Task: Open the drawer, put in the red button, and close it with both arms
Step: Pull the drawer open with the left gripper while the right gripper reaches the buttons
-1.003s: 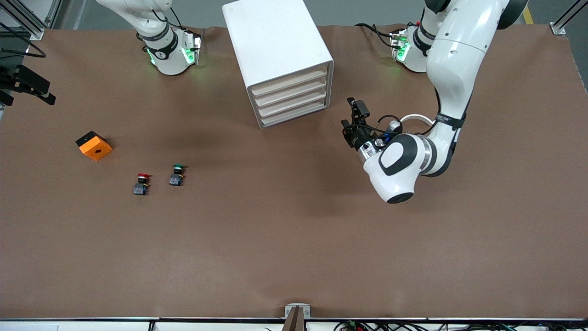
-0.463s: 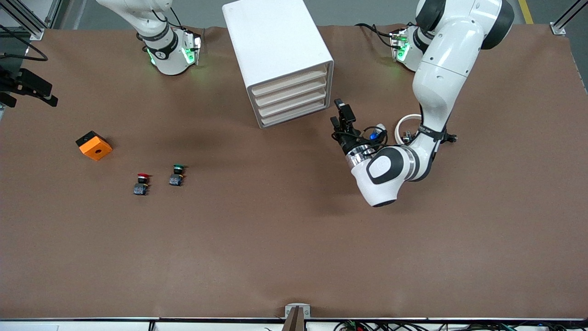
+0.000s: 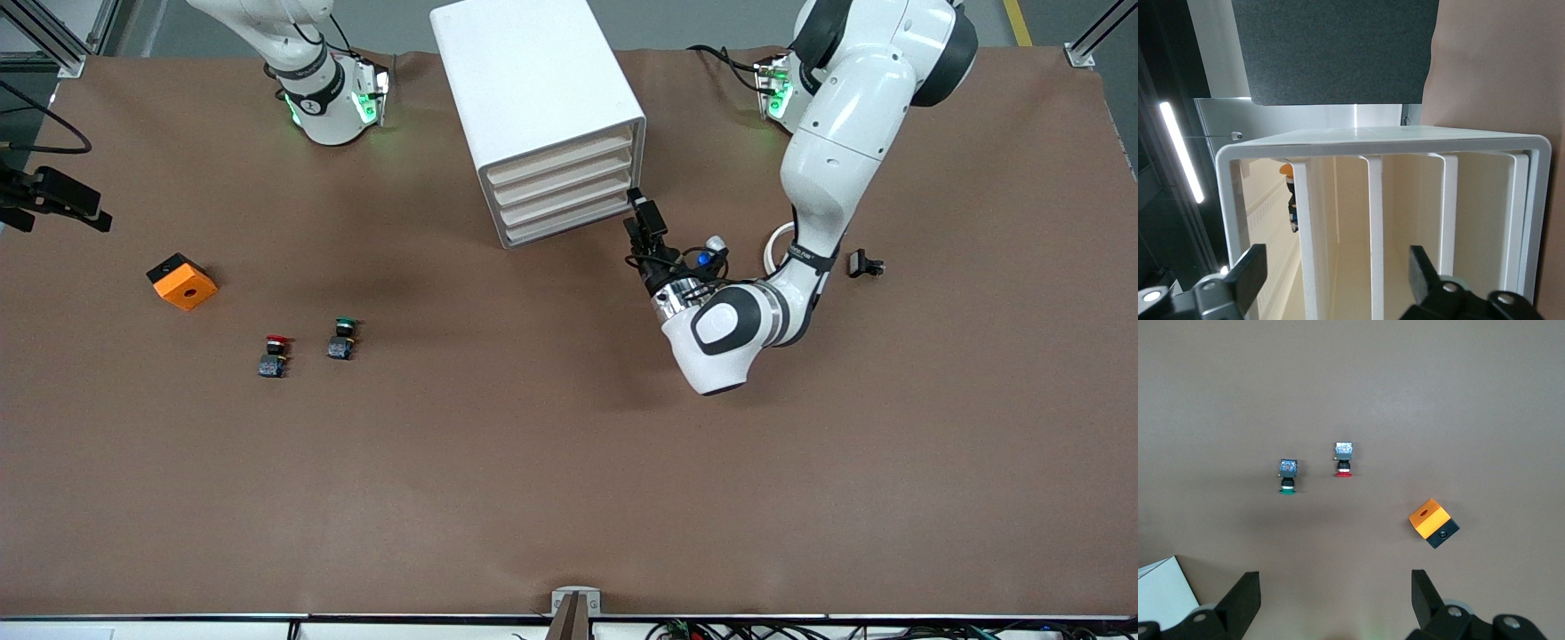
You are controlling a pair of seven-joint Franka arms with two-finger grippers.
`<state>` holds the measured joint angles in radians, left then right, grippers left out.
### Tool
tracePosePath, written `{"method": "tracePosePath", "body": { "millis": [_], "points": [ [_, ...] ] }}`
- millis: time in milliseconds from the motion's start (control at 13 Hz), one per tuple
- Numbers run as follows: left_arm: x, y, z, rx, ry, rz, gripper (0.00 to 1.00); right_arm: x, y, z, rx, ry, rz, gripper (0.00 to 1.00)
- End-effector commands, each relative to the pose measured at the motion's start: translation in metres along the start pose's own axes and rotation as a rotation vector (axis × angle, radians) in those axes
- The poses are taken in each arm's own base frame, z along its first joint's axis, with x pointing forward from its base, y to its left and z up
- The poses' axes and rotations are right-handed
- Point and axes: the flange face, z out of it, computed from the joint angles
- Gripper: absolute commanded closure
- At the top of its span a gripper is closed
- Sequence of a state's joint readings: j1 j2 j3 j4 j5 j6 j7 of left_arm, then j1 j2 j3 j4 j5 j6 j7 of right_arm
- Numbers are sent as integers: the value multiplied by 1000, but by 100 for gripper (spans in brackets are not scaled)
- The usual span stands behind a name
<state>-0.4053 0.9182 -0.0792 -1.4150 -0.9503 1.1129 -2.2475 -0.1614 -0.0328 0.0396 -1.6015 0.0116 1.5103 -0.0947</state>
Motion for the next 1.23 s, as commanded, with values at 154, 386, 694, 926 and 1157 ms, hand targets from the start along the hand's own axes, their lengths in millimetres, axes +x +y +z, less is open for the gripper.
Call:
{"method": "tracePosePath", "body": {
  "millis": [154,386,694,926,1157],
  "points": [
    [-16,13,11,8,5,-53,32,28,23,37,9,-66,18,0],
    [-22,16,24,9,26,-55,40,30,48,41,12,-72,62,0],
    [-35,15,43,18,44,-47,43,54,41,84,51,-47,68,0],
    [-39,21,58,28,67,-55,44,56,21,144,79,-55,110,0],
    [-42,28,69,33,83,-63,46,61,-3,185,60,2,114,0]
  ]
}}
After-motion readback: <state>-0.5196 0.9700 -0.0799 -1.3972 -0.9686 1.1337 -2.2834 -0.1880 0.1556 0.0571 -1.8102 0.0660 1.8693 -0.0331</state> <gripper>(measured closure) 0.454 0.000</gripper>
